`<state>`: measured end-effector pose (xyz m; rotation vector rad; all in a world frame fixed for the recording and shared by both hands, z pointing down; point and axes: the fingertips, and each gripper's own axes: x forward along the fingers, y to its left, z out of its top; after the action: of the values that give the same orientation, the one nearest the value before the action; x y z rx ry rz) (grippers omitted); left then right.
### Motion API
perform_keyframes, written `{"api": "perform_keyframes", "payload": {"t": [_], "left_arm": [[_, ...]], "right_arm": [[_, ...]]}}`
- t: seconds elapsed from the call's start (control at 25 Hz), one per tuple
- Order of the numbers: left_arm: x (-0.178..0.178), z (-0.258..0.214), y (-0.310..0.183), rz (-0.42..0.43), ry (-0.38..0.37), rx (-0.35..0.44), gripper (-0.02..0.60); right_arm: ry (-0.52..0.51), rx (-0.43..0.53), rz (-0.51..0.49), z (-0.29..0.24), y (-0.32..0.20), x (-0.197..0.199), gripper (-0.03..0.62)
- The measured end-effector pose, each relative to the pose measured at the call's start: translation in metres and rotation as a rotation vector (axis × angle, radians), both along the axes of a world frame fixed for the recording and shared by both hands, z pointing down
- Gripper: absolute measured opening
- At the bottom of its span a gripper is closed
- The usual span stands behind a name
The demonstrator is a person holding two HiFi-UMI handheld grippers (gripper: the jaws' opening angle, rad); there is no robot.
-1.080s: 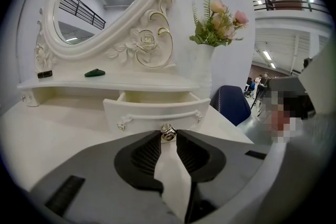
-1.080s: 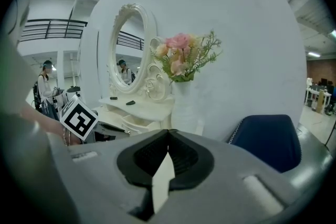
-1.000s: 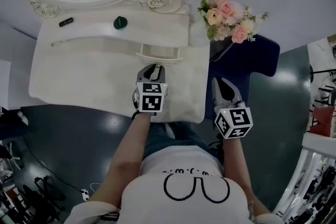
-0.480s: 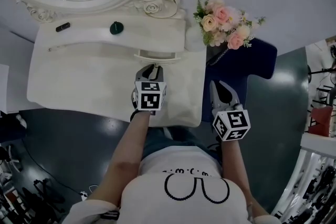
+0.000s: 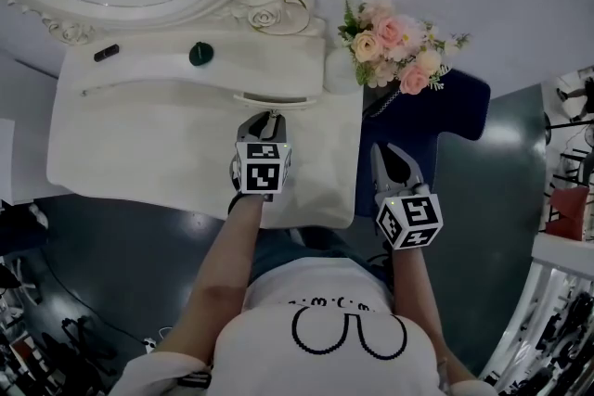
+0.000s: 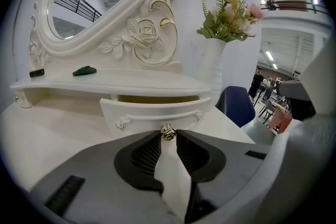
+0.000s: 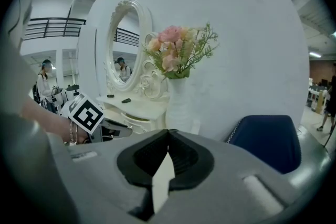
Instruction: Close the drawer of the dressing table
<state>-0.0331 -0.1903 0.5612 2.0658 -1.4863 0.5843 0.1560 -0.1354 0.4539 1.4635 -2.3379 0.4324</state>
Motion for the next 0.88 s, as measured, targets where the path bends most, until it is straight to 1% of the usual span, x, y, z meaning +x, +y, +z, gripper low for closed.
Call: {"api": "perform_keyframes", "payload": {"t": [0.24,0.6,0.88], "left_arm": [[-0.002,0.003,-0.009,0.007,-0.019,0.013,0.089],[0.001,0.000,-0.023,0.015,-0.002,0.011,0.089],[-0.003,0.001,-0.035,0.026,-0.030,0.009,0.089]], "right_arm": [[0.008,-0.003,-0.001,0.001,-0.004,0.003,0.000],[0.026,0.001,-0.001,-0.001,-0.006,0.006,0.000],[0.030,-0.001,0.007,-0.002,-0.006,0.007,0.000]]}}
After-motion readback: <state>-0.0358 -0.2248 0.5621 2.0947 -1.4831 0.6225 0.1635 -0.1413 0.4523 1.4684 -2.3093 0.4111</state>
